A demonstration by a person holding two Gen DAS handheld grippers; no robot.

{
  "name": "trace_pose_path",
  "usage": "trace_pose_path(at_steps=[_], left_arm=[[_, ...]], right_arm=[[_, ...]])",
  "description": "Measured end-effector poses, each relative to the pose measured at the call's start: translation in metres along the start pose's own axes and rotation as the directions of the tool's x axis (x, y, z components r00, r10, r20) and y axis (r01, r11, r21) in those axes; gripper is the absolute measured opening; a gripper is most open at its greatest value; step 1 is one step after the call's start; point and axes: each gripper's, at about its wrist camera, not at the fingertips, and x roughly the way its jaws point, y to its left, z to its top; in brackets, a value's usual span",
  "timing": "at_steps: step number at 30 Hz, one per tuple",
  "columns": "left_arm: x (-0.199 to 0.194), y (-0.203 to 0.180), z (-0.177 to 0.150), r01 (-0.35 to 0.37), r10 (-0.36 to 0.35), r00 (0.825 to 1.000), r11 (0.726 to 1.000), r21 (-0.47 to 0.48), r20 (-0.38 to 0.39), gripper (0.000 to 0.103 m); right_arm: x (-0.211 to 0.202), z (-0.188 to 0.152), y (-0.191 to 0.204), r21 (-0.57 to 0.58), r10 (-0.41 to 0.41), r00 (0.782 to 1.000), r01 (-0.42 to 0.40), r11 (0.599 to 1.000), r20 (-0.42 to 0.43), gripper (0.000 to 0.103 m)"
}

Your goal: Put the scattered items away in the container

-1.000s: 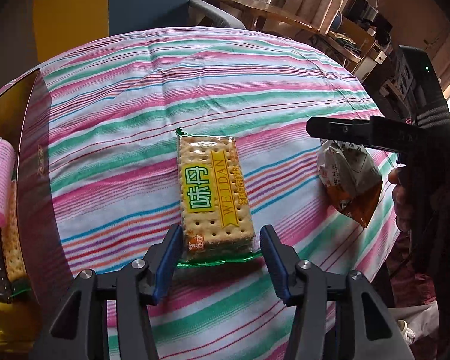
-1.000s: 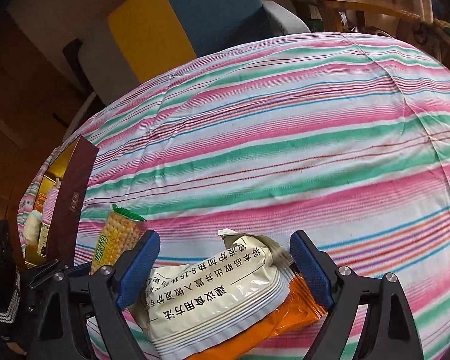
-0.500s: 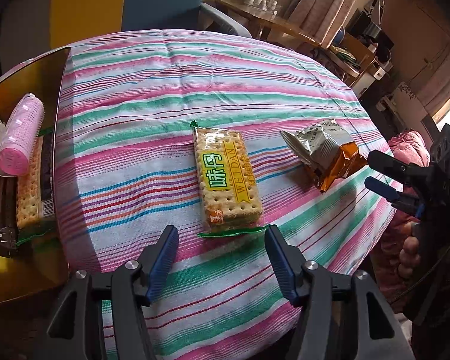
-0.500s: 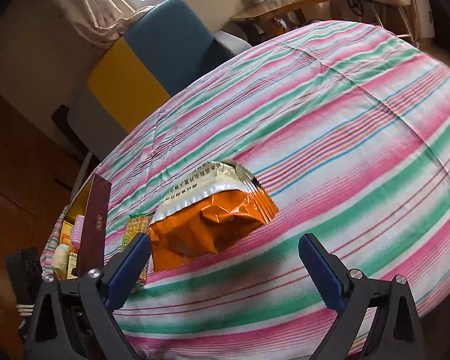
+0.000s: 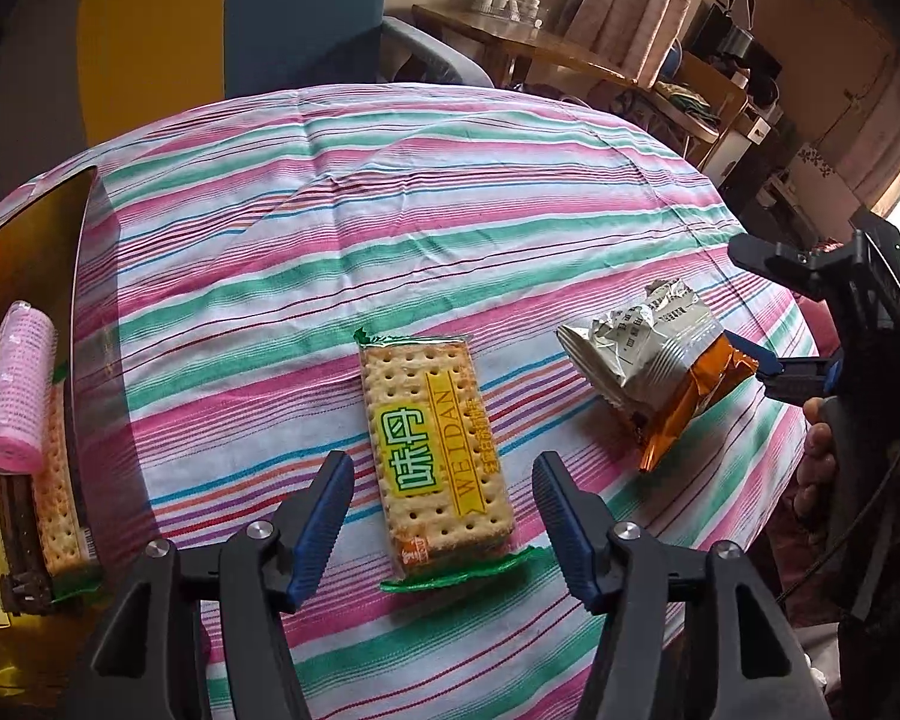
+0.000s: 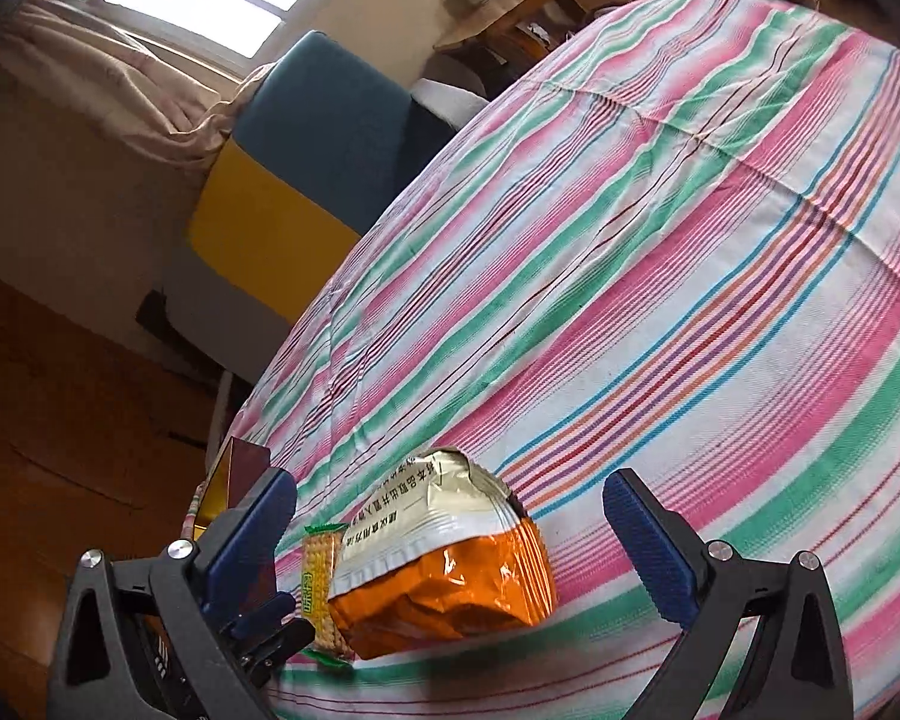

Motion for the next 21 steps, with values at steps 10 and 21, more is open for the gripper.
trace_pose_path(at_steps=[10, 21], left_arm=[[0.016, 0.012, -0.004, -0.061, 0.061, 0.998, 0.998, -0.012, -0.034, 0.063], [0.010, 0.015, -0.005, -0.057, 0.057, 0.998, 0.998, -0.011, -0.029, 0.063]], right_arm=[[0.004, -0.036, 0.023, -0.014, 0.219, 0.967, -0.223, 0.975, -0.132, 0.103], [-0.046, -0.073, 0.042, -0.262, 0.021, 0.991, -0.055, 0.964, -0.129, 0.103]])
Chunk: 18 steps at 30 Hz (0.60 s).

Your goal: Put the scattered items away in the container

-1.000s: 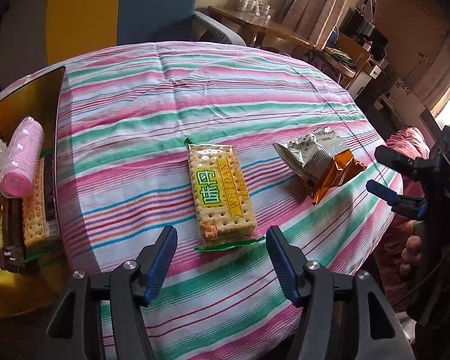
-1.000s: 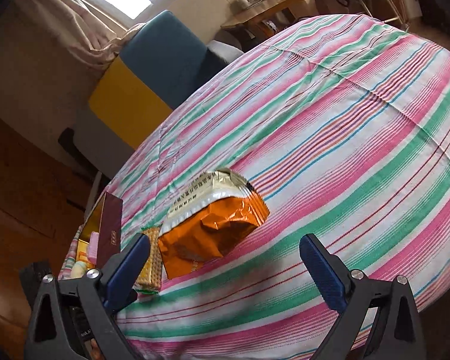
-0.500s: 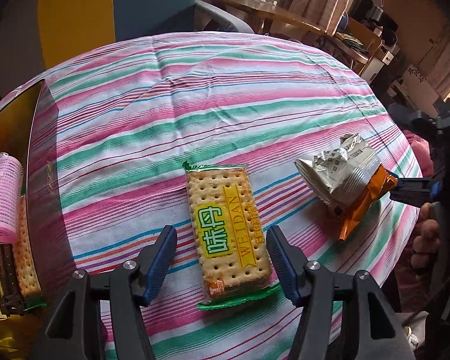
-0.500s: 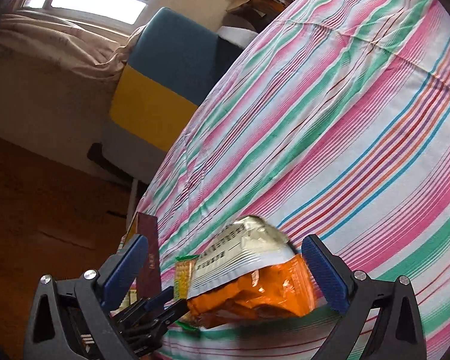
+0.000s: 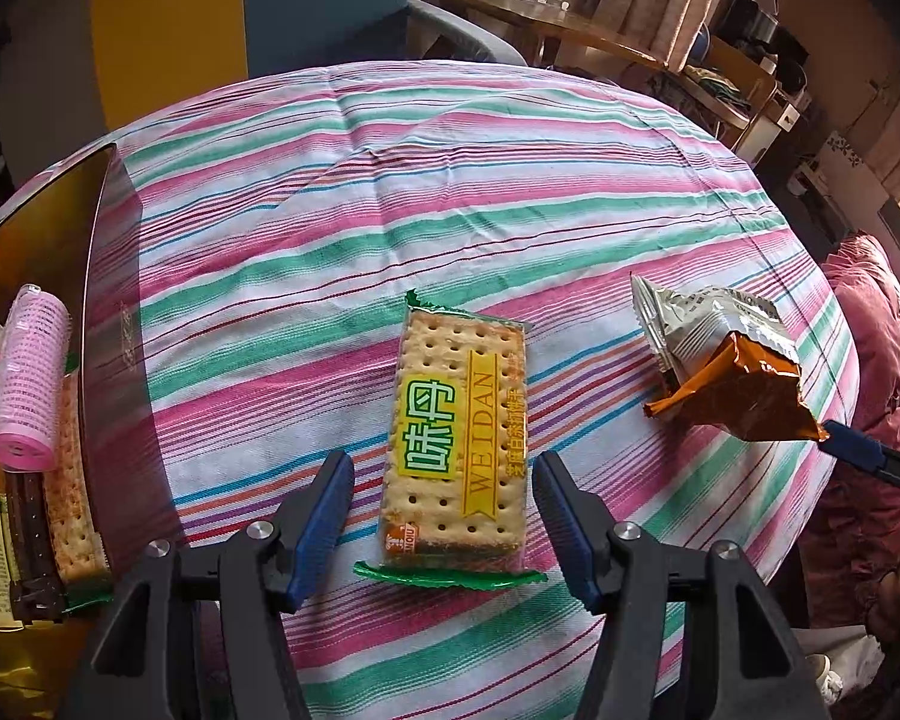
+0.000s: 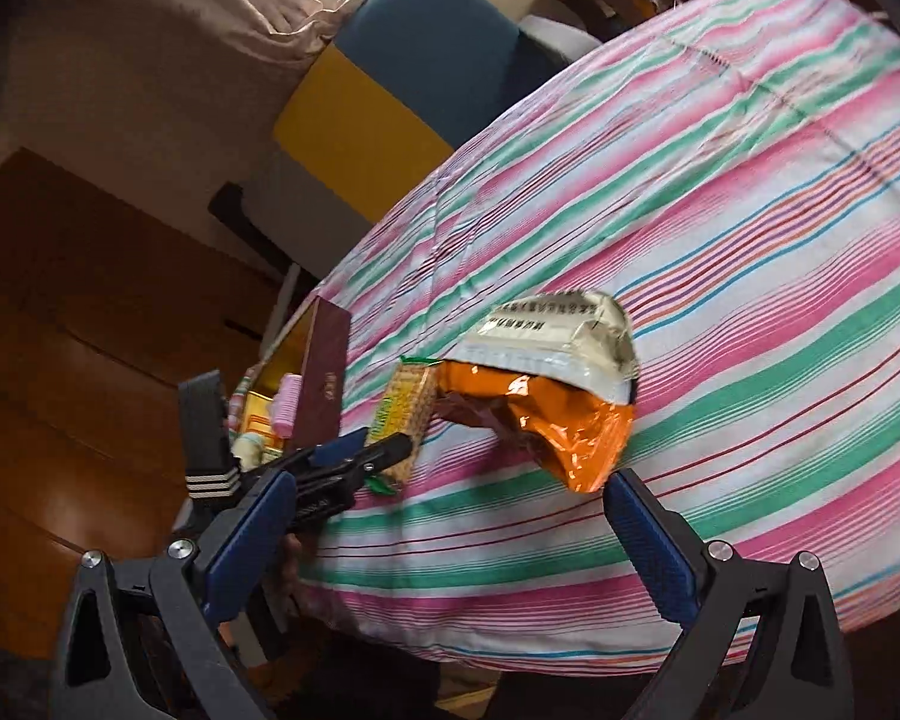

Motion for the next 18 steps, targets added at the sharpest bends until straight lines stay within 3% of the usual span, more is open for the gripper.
trace_pose_path(at_steps=[4, 6, 10, 18], left_arm=[[0.000, -0.001, -0.001, 0.007, -0.007, 1.000, 1.000, 0.001, -0.006, 0.063], [0.001, -0.002, -0.002, 0.002, -0.002, 1.000, 1.000, 0.002, -0.010, 0.063], [0.001, -0.005, -0.004, -0.013, 0.013, 1.000, 1.000, 0.012, -0.008, 0.063], [0.003, -0.006, -0.006, -0.024, 0.024, 1.000, 0.999, 0.029, -0.001, 0.063]], right_arm=[[0.000, 0.016, 0.014, -0.212, -0.210, 0.976, 0.218, 0.953, 0.059, 0.103], [0.007, 0.027, 0.021, -0.293, -0.265, 0.963, 0.270, 0.917, 0.057, 0.103], [0.035, 0.050, 0.022, -0.355, -0.275, 0.961, 0.243, 0.903, -0.041, 0.103], [0.066, 0.067, 0.022, -0.321, -0.146, 0.976, 0.088, 0.943, -0.162, 0.103]])
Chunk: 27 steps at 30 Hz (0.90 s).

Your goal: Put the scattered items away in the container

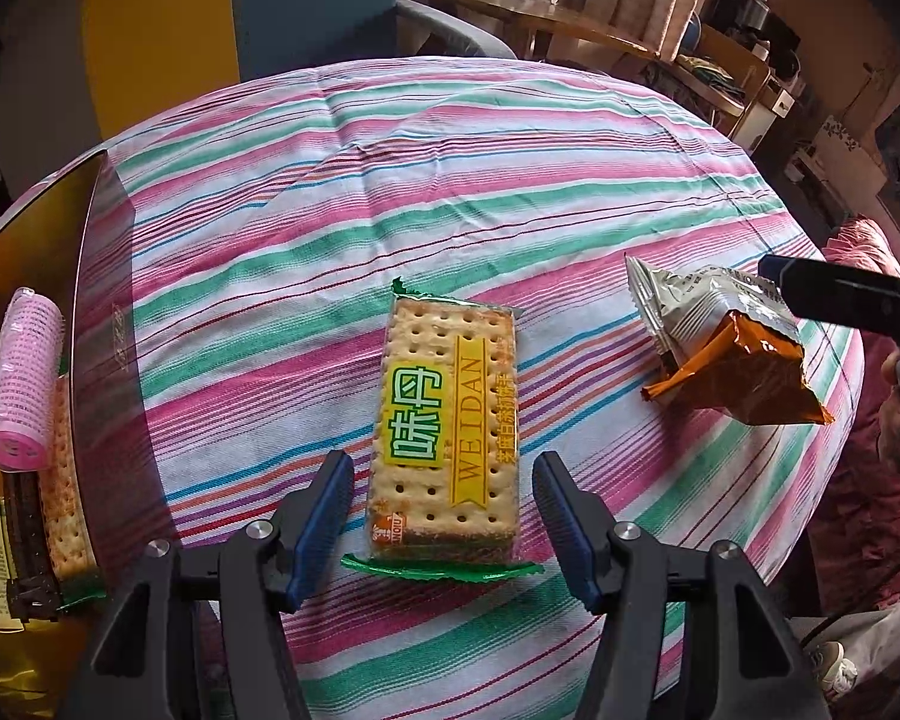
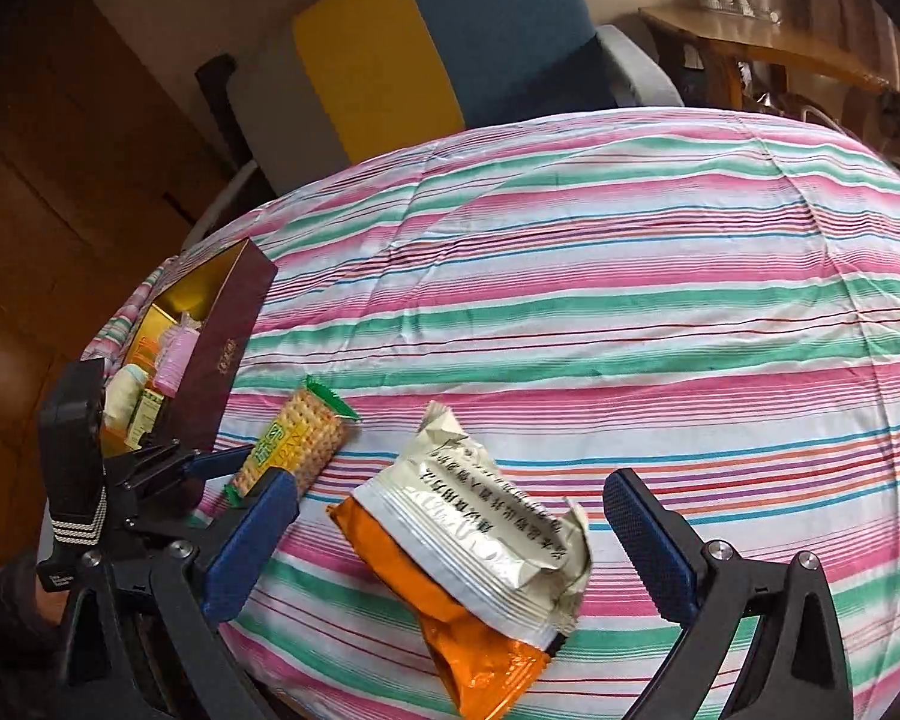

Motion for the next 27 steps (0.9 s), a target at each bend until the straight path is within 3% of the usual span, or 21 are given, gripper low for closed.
trace_pose_path(at_steps=[5, 8, 12, 17, 20, 26, 27], left_arm=[[0.000, 0.000, -0.001, -0.001, 0.001, 1.000, 1.000, 0.008, 0.007, 0.063], [-0.001, 0.001, -0.001, 0.003, -0.003, 1.000, 1.000, 0.006, 0.006, 0.063], [-0.005, 0.003, 0.001, 0.009, -0.009, 1.000, 1.000, 0.000, 0.014, 0.063], [-0.009, 0.003, 0.007, 0.012, -0.012, 0.999, 1.000, 0.006, 0.031, 0.063], [-0.008, 0.003, 0.007, 0.012, -0.013, 1.000, 1.000, 0.004, 0.027, 0.063], [-0.006, 0.004, 0.006, 0.015, -0.015, 1.000, 1.000, 0.002, 0.016, 0.063], [-0.006, 0.004, 0.006, 0.016, -0.016, 1.000, 1.000, 0.002, 0.016, 0.063]], right_arm=[[0.003, -0.028, 0.028, -0.076, 0.065, 0.995, -0.070, 0.995, -0.071, 0.103], [0.001, -0.046, 0.040, -0.113, -0.006, 0.998, 0.000, 0.994, -0.060, 0.103], [-0.008, -0.053, 0.026, 0.045, -0.100, 0.995, 0.099, 0.994, 0.029, 0.103], [-0.013, -0.053, 0.028, 0.153, -0.110, 0.989, 0.093, 0.984, 0.103, 0.103], [-0.009, -0.048, 0.036, 0.186, -0.182, 0.978, 0.161, 0.969, 0.102, 0.103], [0.008, -0.042, 0.039, 0.252, -0.240, 0.968, 0.216, 0.943, 0.070, 0.103], [0.011, -0.042, 0.038, 0.260, -0.256, 0.965, 0.233, 0.937, 0.058, 0.098]])
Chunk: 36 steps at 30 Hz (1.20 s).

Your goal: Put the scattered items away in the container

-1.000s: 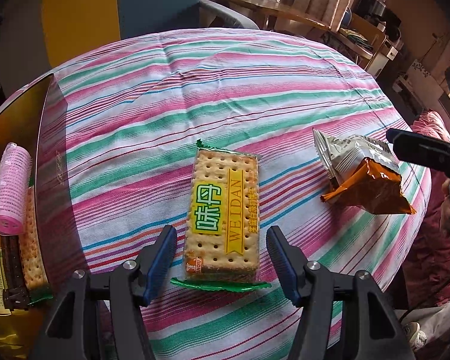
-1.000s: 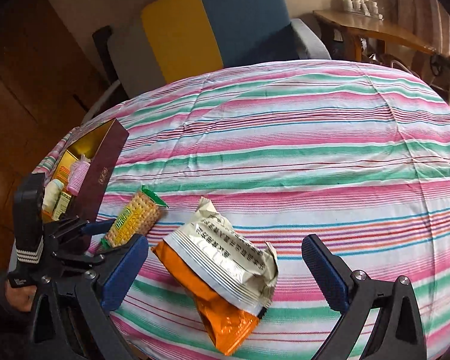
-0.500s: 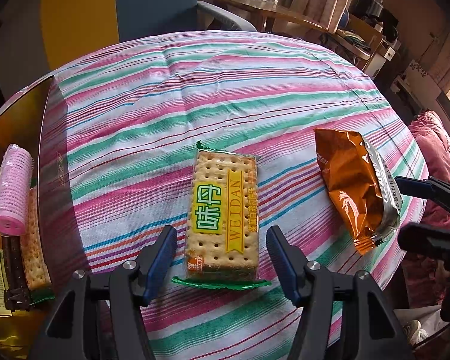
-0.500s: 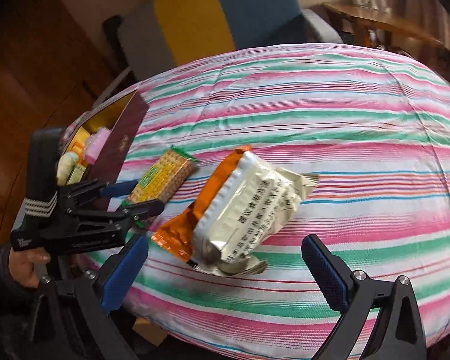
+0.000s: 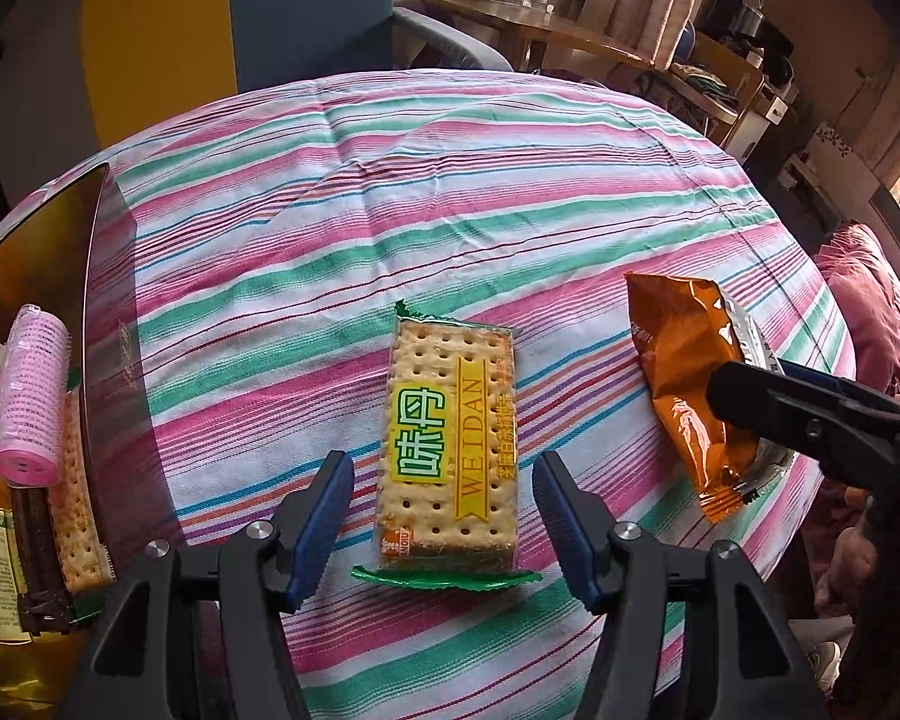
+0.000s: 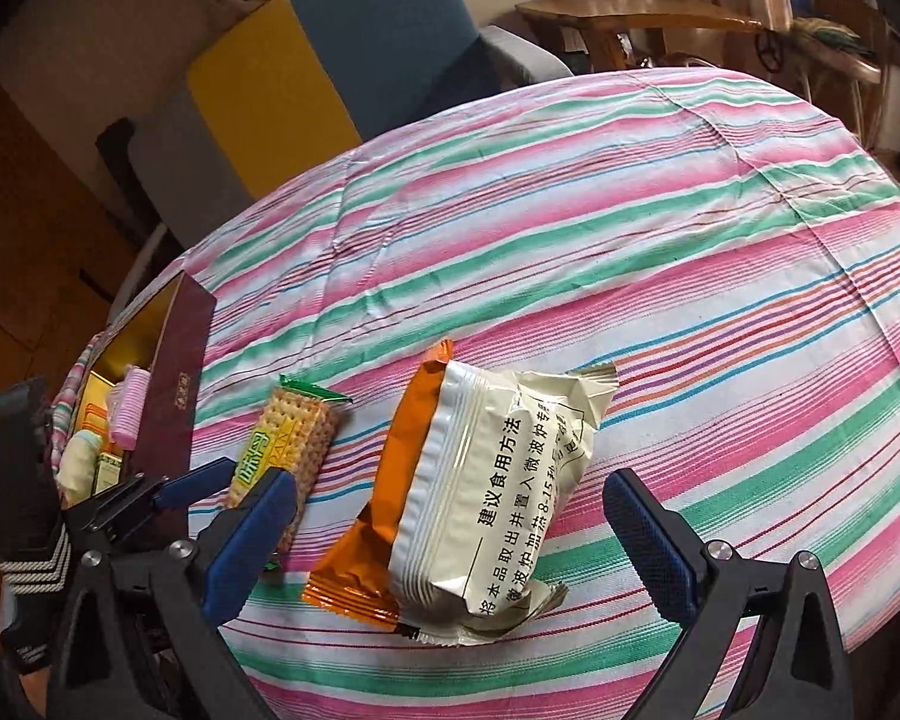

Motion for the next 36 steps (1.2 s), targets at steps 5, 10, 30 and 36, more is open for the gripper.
trace_pose_path(at_steps=[5, 10, 30, 36], left_arm=[[0.000, 0.000, 0.001, 0.009, -0.009, 1.000, 1.000, 0.011, 0.001, 0.063], [0.001, -0.007, 0.004, 0.038, -0.038, 0.999, 0.998, 0.047, 0.001, 0.063], [0.008, -0.003, -0.003, 0.024, -0.024, 0.999, 1.000, -0.004, 0.026, 0.048], [-0.001, -0.004, -0.014, 0.096, -0.096, 0.995, 0.995, -0.013, 0.021, 0.048]], right_arm=[[0.008, -0.007, -0.008, -0.009, -0.066, 0.997, 0.066, 0.998, -0.030, 0.068], [0.011, -0.016, -0.010, -0.052, -0.115, 0.993, 0.114, 0.992, -0.020, 0.067], [0.017, -0.023, -0.002, -0.148, -0.146, 0.989, 0.146, 0.978, 0.009, 0.071], [0.014, -0.025, -0.003, -0.133, -0.160, 0.987, 0.163, 0.978, 0.030, 0.067]])
